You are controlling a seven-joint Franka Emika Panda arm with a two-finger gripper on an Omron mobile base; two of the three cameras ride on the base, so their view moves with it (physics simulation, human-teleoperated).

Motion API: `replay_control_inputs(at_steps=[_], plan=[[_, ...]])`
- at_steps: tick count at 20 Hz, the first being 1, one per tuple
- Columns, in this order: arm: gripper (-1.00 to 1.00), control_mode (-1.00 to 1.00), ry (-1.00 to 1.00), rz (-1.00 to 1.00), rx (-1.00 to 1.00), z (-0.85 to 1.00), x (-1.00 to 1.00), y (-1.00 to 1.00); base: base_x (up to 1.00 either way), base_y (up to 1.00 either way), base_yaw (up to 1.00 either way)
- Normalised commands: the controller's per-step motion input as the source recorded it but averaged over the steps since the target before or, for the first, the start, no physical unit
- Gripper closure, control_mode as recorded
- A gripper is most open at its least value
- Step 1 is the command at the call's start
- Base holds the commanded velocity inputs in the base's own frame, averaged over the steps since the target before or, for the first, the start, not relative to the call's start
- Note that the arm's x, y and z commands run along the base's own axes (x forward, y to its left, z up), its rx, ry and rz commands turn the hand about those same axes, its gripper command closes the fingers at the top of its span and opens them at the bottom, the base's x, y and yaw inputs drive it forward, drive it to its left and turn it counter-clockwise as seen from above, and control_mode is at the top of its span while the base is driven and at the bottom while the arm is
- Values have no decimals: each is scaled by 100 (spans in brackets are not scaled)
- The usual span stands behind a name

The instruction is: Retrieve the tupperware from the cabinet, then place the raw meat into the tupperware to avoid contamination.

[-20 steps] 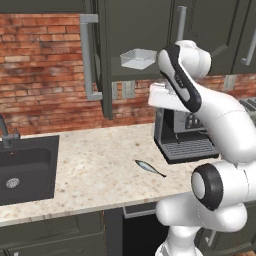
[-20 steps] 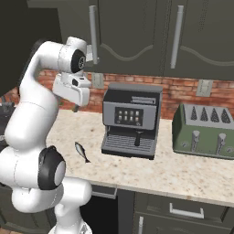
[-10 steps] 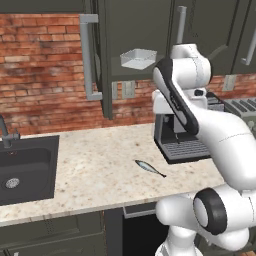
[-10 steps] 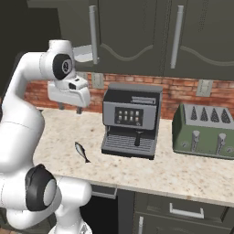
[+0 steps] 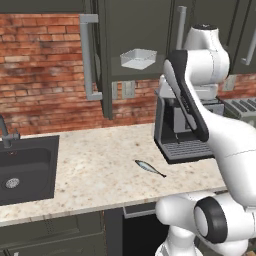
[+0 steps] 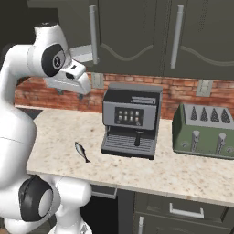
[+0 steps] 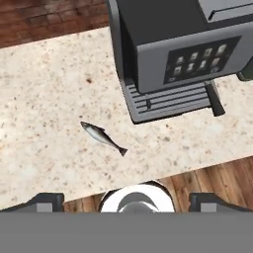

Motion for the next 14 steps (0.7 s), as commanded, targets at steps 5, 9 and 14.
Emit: replay_control_inputs(at_steps=[5,9,14], plan=[[-100,-100,-35,0,-8,47,4,-15,0,0,0],[-100,-100,-26,1,-9,64,23,-2,0,0,0],[-100,-100,-12,1,-8,61,33,-10,0,0,0]])
